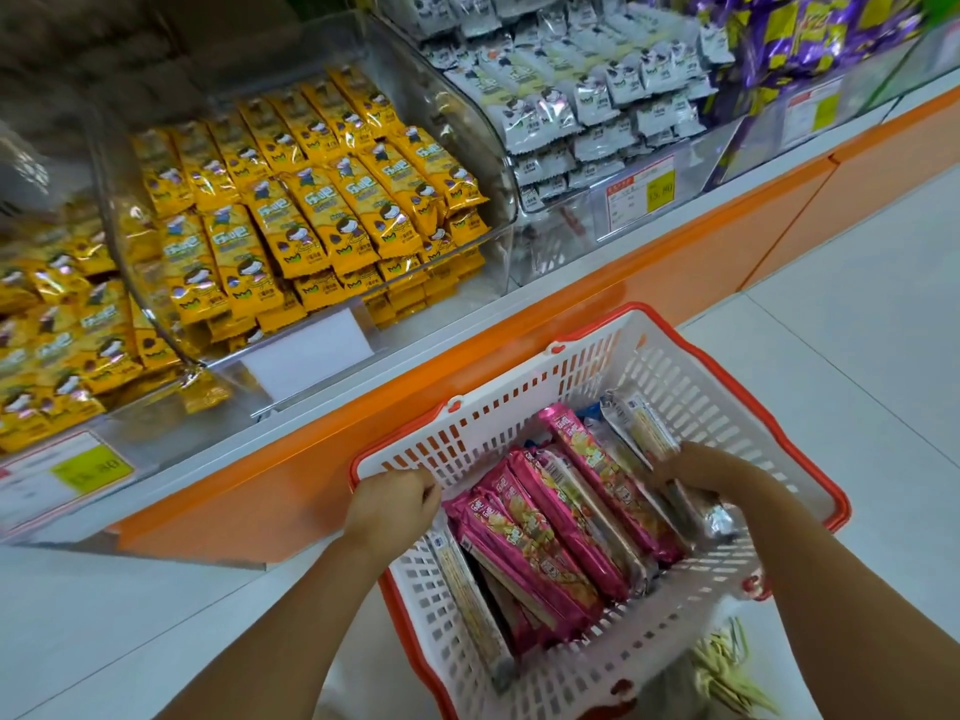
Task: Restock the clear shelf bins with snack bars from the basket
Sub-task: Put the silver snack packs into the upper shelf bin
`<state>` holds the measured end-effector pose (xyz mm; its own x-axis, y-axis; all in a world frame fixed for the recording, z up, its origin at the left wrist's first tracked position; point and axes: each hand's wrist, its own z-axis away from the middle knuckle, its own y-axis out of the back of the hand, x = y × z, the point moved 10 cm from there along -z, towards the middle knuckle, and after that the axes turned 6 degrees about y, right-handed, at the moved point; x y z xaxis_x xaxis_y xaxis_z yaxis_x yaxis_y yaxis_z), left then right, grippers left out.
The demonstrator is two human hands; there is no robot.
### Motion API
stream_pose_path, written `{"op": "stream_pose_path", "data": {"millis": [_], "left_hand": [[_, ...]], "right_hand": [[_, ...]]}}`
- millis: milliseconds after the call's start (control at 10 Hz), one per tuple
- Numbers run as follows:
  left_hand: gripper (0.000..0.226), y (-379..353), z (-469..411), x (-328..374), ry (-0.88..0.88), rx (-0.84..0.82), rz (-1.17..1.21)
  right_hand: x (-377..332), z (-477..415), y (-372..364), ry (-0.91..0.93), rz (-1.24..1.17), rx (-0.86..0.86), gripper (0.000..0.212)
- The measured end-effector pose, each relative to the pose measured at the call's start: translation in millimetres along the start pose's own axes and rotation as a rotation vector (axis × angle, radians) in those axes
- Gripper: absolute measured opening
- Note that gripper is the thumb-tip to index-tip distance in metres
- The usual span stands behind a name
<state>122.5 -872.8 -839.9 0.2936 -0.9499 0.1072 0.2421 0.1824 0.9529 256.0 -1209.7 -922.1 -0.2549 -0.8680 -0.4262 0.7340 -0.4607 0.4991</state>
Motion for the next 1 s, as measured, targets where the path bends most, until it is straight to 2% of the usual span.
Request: {"op": "stream_pose_path", "data": {"millis": [100,300,400,500,600,700,800,900,1000], "left_hand": [[0.029,-8.0,4.3,5.0,0.036,-0.137,0.045],[0.023,-14.9,25.3,53.8,0.257,-0.526,0.897],[0.05,3.6,35.0,87.0,0.236,-0.601,1.248],[0.041,33.8,36.8,103.2,0.213,-0.542,1.426],[0.036,53.3,35.7,98.6,0.244,-0.449,1.586],[0.025,67.6,38.8,94.6,0.253,-0.463,1.721],[0.025,82.8,44.1,91.8,0.201,-0.51,1.839],[0.041,87.8,47.5,84.5,0.18,-0.525,1.889],[0.04,101.1,59.7,87.7,0.161,-0.549,1.934]], "right_hand": [[-16.3,22.7,-1.3,0.005,-0.042,-0.029,0.018],[-78.4,88.5,-30.3,0.188,-0.254,-0.095,0.014],[-117.8,119.4,-47.8,0.378,-0.467,-0.113,0.046],[-156.2,154.2,-51.1,0.534,-0.463,-0.079,0.043],[-175.9,178.4,-41.8,0.602,-0.45,-0.036,0.051],[-180.2,205.7,-27.6,0.618,-0.489,-0.071,0.038],[-177.8,228.4,-5.5,0.594,-0.556,-0.059,0.025],[-172.2,246.9,21.4,0.584,-0.536,0.071,0.019],[-174.5,259.3,35.9,0.647,-0.48,0.186,0.006]]}}
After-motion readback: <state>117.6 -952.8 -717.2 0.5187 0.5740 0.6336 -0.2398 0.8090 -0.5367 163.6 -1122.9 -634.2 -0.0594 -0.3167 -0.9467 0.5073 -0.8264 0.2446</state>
